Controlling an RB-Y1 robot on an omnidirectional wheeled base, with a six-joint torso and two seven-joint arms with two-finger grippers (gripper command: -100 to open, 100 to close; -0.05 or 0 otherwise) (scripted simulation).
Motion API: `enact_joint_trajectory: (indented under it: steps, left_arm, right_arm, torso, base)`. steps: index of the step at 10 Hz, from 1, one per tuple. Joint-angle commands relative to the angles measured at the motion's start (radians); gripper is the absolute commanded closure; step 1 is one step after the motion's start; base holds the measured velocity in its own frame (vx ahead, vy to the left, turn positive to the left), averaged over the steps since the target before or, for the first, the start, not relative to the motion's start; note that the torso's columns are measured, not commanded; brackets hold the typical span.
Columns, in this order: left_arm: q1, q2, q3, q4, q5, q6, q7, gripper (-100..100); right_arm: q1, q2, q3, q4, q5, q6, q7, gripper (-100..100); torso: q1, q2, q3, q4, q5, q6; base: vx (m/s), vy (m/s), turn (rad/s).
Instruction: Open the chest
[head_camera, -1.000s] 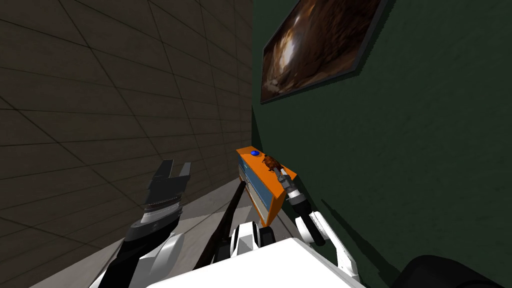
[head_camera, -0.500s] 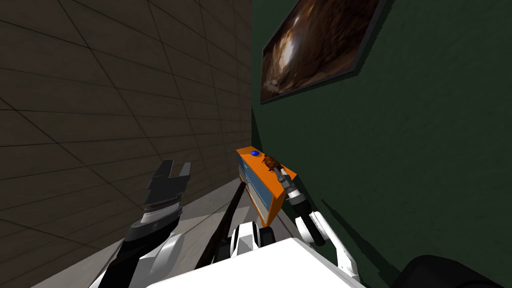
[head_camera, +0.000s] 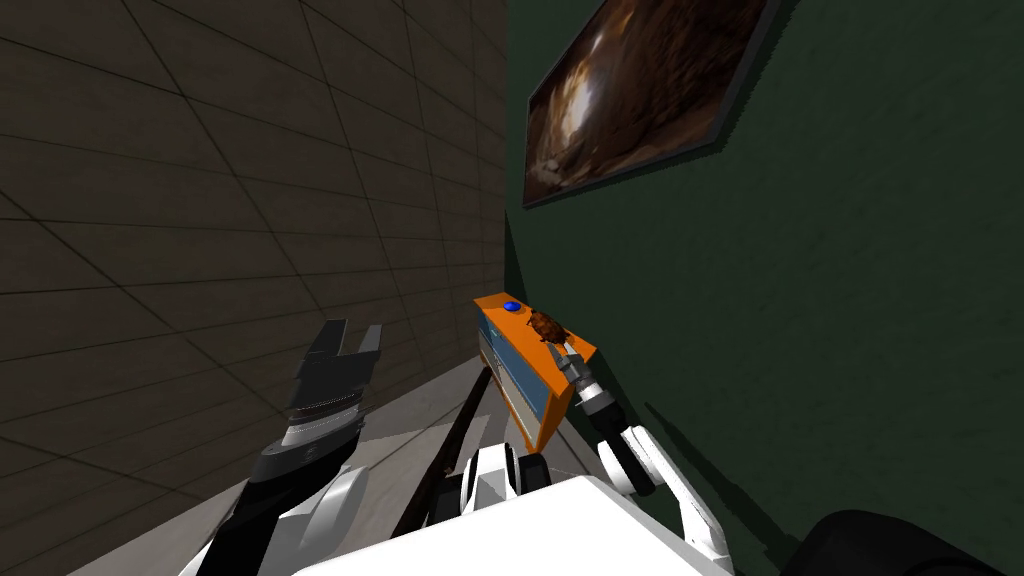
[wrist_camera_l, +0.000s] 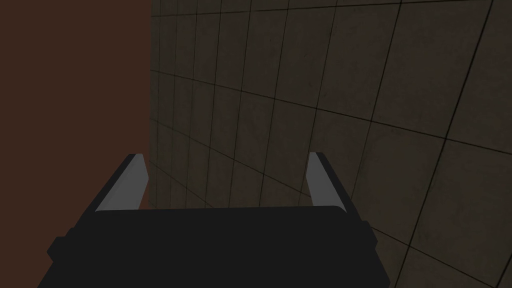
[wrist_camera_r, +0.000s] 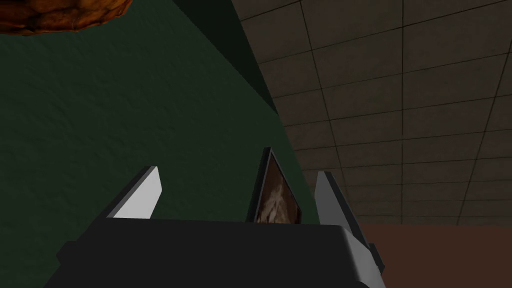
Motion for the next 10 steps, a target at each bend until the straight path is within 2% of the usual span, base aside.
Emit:
enact_joint_trajectory:
  steps: [1, 3, 4, 10]
  left_arm:
    - [0.0, 0.0, 0.0, 0.0, 0.0, 0.0, 0.0, 0]
    - [0.0, 0.0, 0.0, 0.0, 0.0, 0.0, 0.0, 0]
    - [0.0, 0.0, 0.0, 0.0, 0.0, 0.0, 0.0, 0]
    - [0.0, 0.0, 0.0, 0.0, 0.0, 0.0, 0.0, 0]
  right_arm:
    - [0.007, -0.019, -0.001, 0.014, 0.029, 0.011, 0.023, -100]
    - [0.007, -0.019, -0.001, 0.014, 0.029, 0.011, 0.023, -100]
    - [0.021, -0.052, -0.004, 0.031, 0.073, 0.03, 0.055, -100]
    - [0.069, -0.165, -0.014, 0.08, 0.226, 0.091, 0.164, -100]
  torso:
    - [0.0, -0.001, 0.0, 0.0, 0.0, 0.0]
    - [0.001, -0.001, -0.001, 0.0, 0.0, 0.0]
    - [0.0, -0.001, -0.001, 0.0, 0.0, -0.001]
    - [0.0, 0.001, 0.001, 0.0, 0.0, 0.0]
  base:
    - [0.028, 0.062, 0.007]
    - [0.043, 0.061, 0.087]
    - [0.11, 0.096, 0.223]
    - [0.103, 0.115, 0.073]
